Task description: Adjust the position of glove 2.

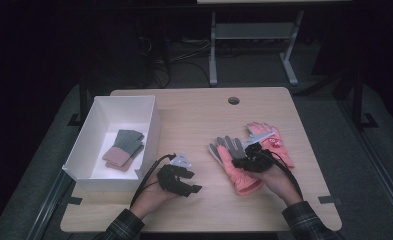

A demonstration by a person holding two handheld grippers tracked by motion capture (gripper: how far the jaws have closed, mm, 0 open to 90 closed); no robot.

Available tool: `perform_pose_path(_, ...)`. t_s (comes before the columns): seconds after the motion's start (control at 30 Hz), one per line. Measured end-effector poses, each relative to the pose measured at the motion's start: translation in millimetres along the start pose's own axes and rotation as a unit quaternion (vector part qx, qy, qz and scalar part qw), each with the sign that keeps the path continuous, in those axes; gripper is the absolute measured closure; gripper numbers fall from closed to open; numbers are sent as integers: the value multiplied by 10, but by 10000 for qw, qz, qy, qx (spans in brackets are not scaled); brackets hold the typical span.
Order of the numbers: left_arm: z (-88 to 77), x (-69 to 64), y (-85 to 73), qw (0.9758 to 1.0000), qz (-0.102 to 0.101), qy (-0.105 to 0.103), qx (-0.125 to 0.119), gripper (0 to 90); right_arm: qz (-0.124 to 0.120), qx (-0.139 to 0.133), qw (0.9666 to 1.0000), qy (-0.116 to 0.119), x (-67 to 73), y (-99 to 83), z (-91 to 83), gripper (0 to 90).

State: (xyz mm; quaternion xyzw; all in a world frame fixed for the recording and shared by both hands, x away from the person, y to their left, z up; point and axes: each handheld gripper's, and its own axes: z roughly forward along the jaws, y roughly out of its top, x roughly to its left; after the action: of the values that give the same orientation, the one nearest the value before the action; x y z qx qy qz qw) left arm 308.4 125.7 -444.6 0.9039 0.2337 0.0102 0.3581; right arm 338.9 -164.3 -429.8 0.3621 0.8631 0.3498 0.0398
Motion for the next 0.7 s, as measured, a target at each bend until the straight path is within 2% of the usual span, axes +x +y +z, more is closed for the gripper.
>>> perform_pose_path(0.03,0,4,2,10000,36,11,10,399,-53,10,9999,140,31,-42,-32,900)
perform_pose_path(0.1,12,-12,3,10000,-46,6,-34,400,-110,100,9994,324,77,-101,-70,900)
perform_pose_path(0.23,10,-18,0,10000,-40,2,8,400,-338,190,9979,526,194,-213,-138,900)
perform_pose_path(0.3,23,-26,-2,9999,-123,3,-60,400,-353,179,9977,553,234,-258,-168,894)
perform_pose_path(0.33,19,-20,-3,10000,-76,3,-11,400,-360,121,9977,570,240,-271,-180,876)
perform_pose_path(0.4,24,-28,-6,9999,-109,3,-24,399,-254,-34,9983,515,235,-284,-251,809)
perform_pose_path(0.43,21,-26,-6,10000,-83,3,-12,399,-171,-148,9987,457,224,-274,-293,738)
perform_pose_path(0.47,25,-32,-8,9999,-130,-8,-60,399,-113,-227,9988,409,208,-263,-327,725)
perform_pose_path(0.57,26,-25,-12,9999,-87,-20,-47,383,152,-455,9985,246,112,-243,-413,606)
perform_pose_path(0.67,26,-31,-11,10000,44,-74,2,356,259,-530,9983,9,14,-253,-432,591)
perform_pose_path(0.7,31,-42,-11,9999,0,-97,-46,337,200,-579,9981,24,-29,-263,-440,583)
